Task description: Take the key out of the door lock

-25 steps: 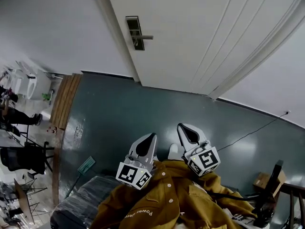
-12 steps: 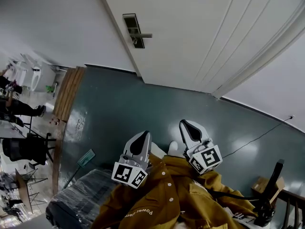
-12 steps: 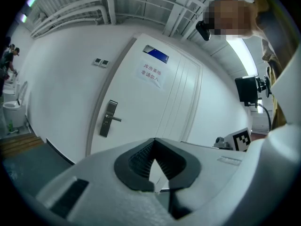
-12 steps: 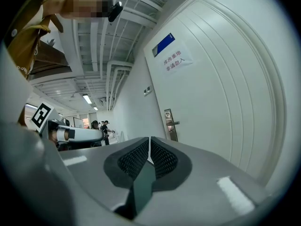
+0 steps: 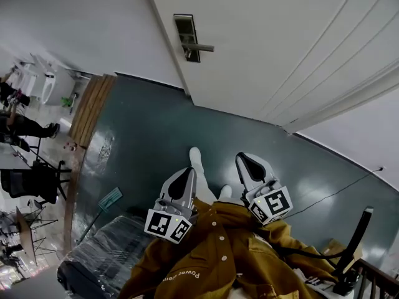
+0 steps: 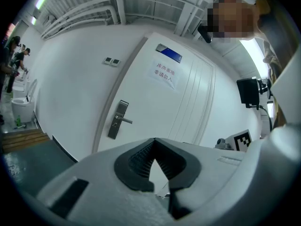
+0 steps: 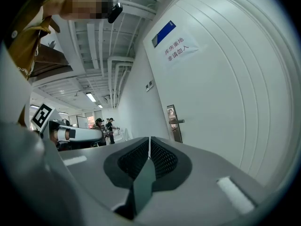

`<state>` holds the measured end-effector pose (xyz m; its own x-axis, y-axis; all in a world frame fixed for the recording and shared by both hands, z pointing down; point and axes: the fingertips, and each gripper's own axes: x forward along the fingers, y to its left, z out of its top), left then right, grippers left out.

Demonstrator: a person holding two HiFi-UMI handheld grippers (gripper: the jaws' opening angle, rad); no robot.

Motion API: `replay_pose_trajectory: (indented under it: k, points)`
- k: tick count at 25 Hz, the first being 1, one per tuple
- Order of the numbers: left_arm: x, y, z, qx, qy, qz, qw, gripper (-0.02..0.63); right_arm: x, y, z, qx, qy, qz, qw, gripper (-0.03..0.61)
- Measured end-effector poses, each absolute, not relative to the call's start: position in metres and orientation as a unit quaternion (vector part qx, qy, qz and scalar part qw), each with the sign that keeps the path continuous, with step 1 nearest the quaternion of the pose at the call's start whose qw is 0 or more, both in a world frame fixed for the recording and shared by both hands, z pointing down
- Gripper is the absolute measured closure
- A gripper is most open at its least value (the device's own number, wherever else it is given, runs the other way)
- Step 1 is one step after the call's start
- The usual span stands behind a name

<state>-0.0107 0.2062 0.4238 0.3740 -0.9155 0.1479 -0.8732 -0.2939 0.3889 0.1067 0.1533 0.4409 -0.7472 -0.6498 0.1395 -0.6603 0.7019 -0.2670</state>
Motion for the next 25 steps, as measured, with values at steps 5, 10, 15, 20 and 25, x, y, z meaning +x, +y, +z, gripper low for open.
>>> replay_pose_trajectory:
  k: [5, 10, 15, 20, 25]
  points:
    - [-0.053, 0.145, 0.424, 0.802, -0.555, -0.061, 0.212, 0.614, 0.066, 0.098, 0.445, 0.355, -0.921, 0.157, 0.023, 0.571]
    - [-0.104, 0.075, 0.422, 0.805, -0.549, -0.062, 0.216, 0.614, 0.013, 0.029, 0.441, 0.362, -0.919, 0.158, 0.023, 0.572]
    - [-0.146, 0.025, 0.417, 0.815, -0.532, -0.061, 0.220, 0.614, -0.029, -0.021, 0.431, 0.381, -0.911, 0.154, 0.019, 0.572]
    - [-0.164, -0.014, 0.417, 0.821, -0.520, -0.065, 0.227, 0.614, -0.042, -0.054, 0.426, 0.395, -0.906, 0.151, 0.021, 0.572]
    - [-0.152, -0.051, 0.413, 0.830, -0.505, -0.061, 0.229, 0.614, -0.036, -0.087, 0.420, 0.403, -0.904, 0.146, 0.018, 0.572]
